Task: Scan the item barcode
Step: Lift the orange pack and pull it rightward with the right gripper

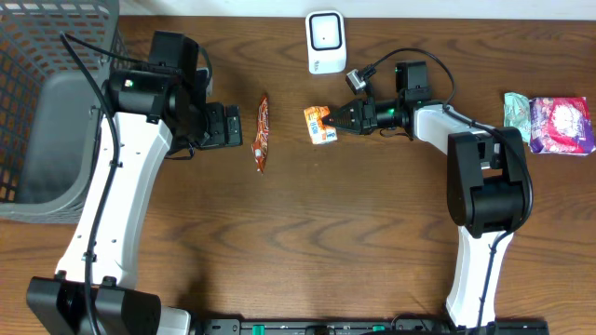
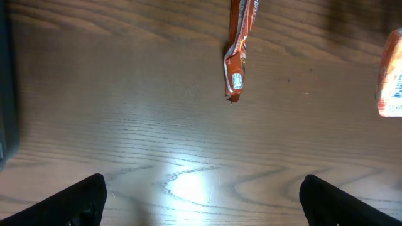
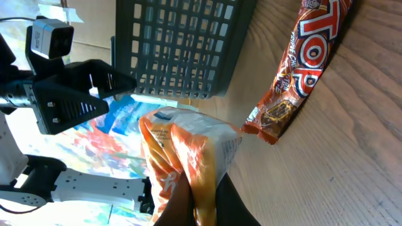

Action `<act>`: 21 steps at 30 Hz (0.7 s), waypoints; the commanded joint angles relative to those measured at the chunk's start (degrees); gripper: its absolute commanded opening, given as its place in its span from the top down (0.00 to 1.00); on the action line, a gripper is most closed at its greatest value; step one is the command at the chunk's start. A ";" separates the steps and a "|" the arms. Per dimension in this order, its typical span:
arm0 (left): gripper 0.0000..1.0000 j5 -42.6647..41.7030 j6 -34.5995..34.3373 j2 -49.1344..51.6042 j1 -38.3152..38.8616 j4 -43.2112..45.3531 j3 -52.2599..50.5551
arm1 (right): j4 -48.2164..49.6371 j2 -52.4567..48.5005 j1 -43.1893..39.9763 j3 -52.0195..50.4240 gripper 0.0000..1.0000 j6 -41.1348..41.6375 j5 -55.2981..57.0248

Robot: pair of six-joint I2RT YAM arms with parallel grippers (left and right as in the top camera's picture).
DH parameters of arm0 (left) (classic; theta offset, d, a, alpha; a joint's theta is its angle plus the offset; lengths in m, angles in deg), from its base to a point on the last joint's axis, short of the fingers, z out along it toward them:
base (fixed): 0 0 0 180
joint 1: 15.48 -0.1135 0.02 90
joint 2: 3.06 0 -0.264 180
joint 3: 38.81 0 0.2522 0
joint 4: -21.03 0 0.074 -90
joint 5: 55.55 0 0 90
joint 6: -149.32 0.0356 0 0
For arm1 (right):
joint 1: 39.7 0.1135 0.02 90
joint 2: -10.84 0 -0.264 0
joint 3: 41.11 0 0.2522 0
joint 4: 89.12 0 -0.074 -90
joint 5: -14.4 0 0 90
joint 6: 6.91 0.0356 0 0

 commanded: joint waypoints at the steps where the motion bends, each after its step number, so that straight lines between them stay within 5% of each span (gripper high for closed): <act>1: 0.02 0.55 -0.26 0.11 -0.02 -0.15 -0.20 | 0.07 -0.79 0.11 0.90 0.99 -1.29 -0.37; 21: 0.02 0.55 -0.26 0.11 -0.02 -0.15 -0.20 | 0.02 -0.79 1.11 0.90 0.99 -1.07 5.11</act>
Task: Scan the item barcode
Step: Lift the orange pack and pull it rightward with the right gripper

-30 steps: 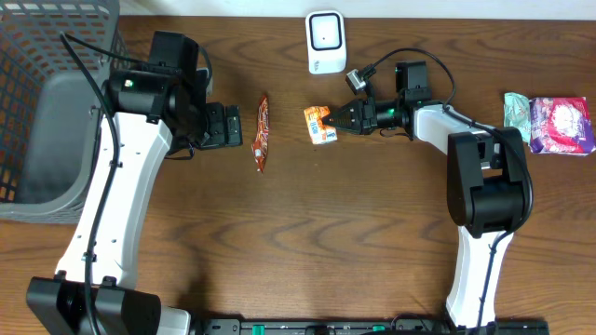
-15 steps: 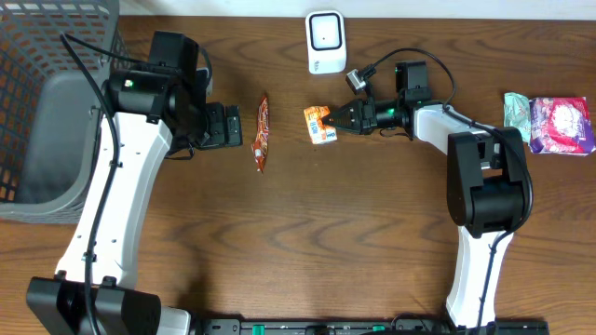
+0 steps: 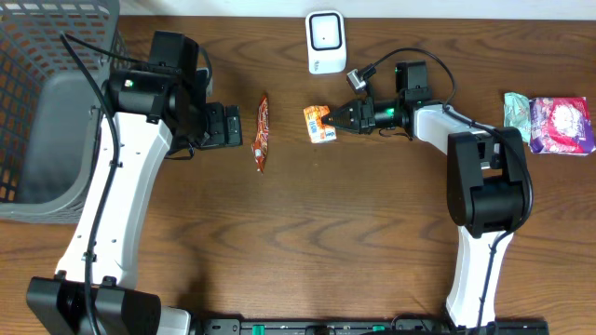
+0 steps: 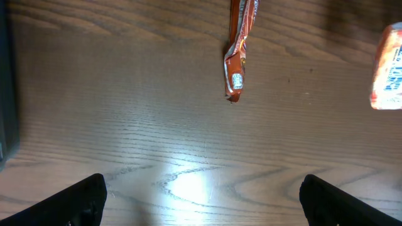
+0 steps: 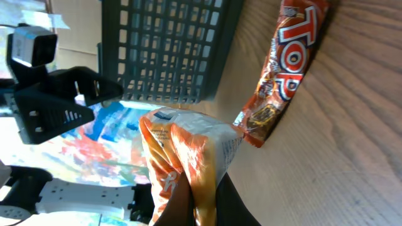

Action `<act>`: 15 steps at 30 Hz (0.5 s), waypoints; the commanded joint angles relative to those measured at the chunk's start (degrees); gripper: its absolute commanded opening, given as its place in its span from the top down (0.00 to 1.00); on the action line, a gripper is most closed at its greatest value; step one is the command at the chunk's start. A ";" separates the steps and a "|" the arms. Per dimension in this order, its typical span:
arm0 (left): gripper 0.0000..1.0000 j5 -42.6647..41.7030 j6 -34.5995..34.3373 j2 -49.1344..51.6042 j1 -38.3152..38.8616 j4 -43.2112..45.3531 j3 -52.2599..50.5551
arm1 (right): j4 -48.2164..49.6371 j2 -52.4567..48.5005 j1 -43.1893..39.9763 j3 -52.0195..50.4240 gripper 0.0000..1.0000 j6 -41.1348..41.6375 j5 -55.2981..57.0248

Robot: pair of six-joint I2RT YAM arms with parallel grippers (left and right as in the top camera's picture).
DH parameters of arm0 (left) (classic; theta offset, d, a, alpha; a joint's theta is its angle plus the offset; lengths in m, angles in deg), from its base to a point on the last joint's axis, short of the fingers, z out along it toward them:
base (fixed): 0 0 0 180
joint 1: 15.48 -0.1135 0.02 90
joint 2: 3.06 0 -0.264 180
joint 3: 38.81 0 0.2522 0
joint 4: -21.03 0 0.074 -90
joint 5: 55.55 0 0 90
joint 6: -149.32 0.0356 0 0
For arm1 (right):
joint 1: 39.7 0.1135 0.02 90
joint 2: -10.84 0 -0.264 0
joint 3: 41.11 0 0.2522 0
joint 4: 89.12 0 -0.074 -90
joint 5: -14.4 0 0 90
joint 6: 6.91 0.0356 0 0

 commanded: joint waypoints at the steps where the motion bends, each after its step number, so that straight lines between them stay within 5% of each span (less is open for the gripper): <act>1: 0.02 0.55 -0.26 0.11 -0.02 -0.15 -0.20 | 0.04 -0.79 1.38 0.90 0.99 -1.09 3.06; 15: 0.02 0.55 -0.26 0.11 -0.02 -0.15 -0.20 | -6.82 4.02 6.21 0.92 0.98 -0.57 27.47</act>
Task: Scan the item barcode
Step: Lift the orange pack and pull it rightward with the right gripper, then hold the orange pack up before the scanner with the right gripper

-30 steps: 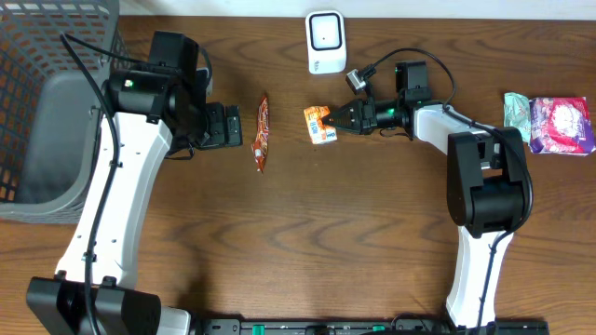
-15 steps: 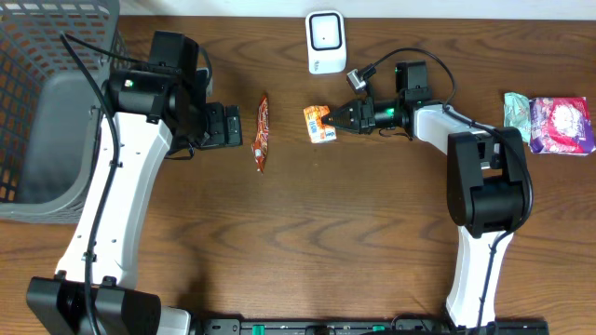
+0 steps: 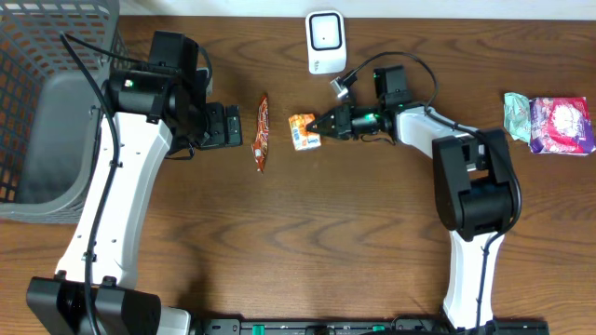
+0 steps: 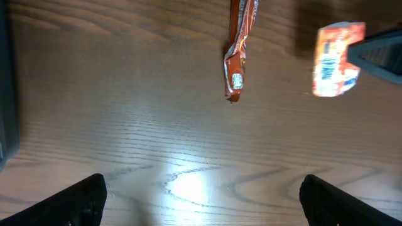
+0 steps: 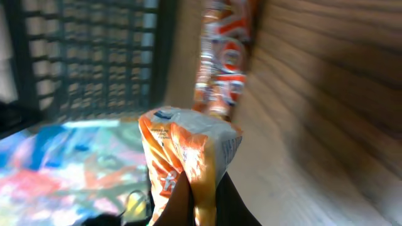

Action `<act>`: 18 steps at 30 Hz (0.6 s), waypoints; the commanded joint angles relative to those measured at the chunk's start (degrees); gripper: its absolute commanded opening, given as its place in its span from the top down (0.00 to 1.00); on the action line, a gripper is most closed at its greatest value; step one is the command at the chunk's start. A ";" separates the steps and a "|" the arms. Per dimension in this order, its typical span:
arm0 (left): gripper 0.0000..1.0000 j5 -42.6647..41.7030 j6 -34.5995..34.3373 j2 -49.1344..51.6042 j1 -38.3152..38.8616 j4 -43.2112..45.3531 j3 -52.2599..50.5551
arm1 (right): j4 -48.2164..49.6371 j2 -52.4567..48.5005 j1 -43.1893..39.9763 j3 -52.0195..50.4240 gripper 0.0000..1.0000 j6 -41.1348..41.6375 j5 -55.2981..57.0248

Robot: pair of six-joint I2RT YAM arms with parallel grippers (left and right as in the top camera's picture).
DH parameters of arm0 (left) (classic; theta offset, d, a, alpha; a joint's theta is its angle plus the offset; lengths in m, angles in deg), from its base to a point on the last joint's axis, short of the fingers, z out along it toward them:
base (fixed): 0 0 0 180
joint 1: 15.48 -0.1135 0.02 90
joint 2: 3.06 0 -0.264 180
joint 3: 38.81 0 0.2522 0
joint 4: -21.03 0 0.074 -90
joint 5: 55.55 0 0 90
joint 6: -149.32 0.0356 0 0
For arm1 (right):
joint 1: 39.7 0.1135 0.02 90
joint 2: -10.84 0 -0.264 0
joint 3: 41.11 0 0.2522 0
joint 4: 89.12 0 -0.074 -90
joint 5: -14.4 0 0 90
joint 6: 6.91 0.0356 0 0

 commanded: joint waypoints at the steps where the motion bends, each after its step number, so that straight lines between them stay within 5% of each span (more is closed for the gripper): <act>1: 0.02 0.57 -0.28 0.11 -0.02 -0.13 -0.20 | -4.50 4.94 1.53 0.92 0.98 -1.05 15.56; 11: 0.02 0.57 -0.28 0.11 -0.02 -0.13 -0.20 | -21.79 13.88 11.65 11.65 0.98 -5.51 67.56; 18: 0.02 0.57 -0.28 0.11 -0.02 -0.13 -0.20 | -11.30 12.66 17.31 13.57 0.99 -16.48 97.92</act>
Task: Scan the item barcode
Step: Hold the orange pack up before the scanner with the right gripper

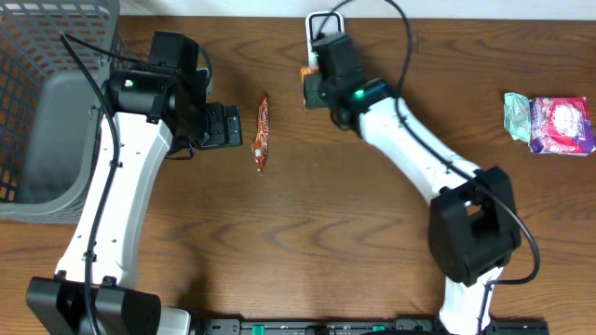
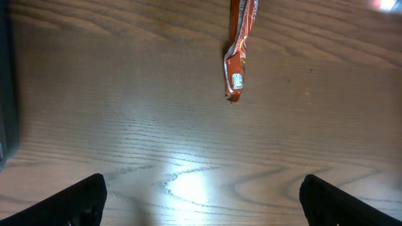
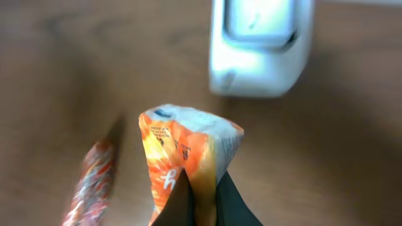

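An orange snack packet is pinched in my right gripper, which is shut on its lower end. The white scanner stands just beyond the packet, at the table's back edge. From above, the right wrist covers most of the scanner, and only an orange corner of the packet shows beside it. My left gripper is open and empty, low over bare wood near the left, with its fingers wide apart.
A long orange candy bar lies between the two grippers and shows in both wrist views. A grey mesh basket fills the left end. Two more packets lie at the far right.
My right gripper has moved with the orange packet from low beside the candy bar to the back of the table, right in front of the scanner. The left arm has not moved.
My right gripper was shut on the orange packet at mid-table, pointing left, at the first two moments. Then it was further left, close to the candy bar. Now it holds the packet in front of the scanner. My left gripper stayed open throughout.
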Action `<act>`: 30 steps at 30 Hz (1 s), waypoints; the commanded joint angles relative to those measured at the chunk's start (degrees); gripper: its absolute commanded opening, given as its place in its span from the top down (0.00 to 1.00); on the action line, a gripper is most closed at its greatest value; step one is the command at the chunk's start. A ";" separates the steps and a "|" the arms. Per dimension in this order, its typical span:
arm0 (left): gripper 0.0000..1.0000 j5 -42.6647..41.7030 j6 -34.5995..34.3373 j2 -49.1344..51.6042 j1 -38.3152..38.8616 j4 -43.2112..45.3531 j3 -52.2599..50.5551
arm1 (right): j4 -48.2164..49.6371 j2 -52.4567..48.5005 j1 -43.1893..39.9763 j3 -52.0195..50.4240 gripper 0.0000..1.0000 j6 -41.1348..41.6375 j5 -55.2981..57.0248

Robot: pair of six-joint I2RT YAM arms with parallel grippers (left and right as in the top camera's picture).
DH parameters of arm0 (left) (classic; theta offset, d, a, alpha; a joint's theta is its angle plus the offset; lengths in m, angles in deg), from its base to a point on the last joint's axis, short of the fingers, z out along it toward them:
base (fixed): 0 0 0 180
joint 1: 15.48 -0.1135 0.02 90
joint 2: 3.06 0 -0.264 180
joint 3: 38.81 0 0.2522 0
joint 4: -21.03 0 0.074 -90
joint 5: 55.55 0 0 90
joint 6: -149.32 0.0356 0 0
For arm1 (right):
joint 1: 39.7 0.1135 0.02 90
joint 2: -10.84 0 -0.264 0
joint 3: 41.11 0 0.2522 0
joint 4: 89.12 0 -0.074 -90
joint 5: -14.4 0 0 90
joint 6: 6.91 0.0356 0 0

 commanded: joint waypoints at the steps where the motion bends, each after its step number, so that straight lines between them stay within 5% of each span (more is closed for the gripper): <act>1: 0.02 0.55 -0.28 0.11 -0.02 -0.13 -0.20 | 5.55 -0.57 1.84 0.81 0.99 -11.06 24.39; 15: 0.02 0.55 -0.28 0.11 -0.02 -0.13 -0.20 | 7.08 -10.64 0.57 13.27 0.99 -17.77 23.45; 25: 0.02 0.55 -0.28 0.11 -0.02 -0.13 -0.20 | -8.96 -27.19 -1.86 41.29 0.99 -18.34 23.37; 30: 0.02 0.55 -0.28 0.11 -0.02 -0.13 -0.20 | -11.21 -30.42 -3.04 43.67 0.99 -18.34 23.39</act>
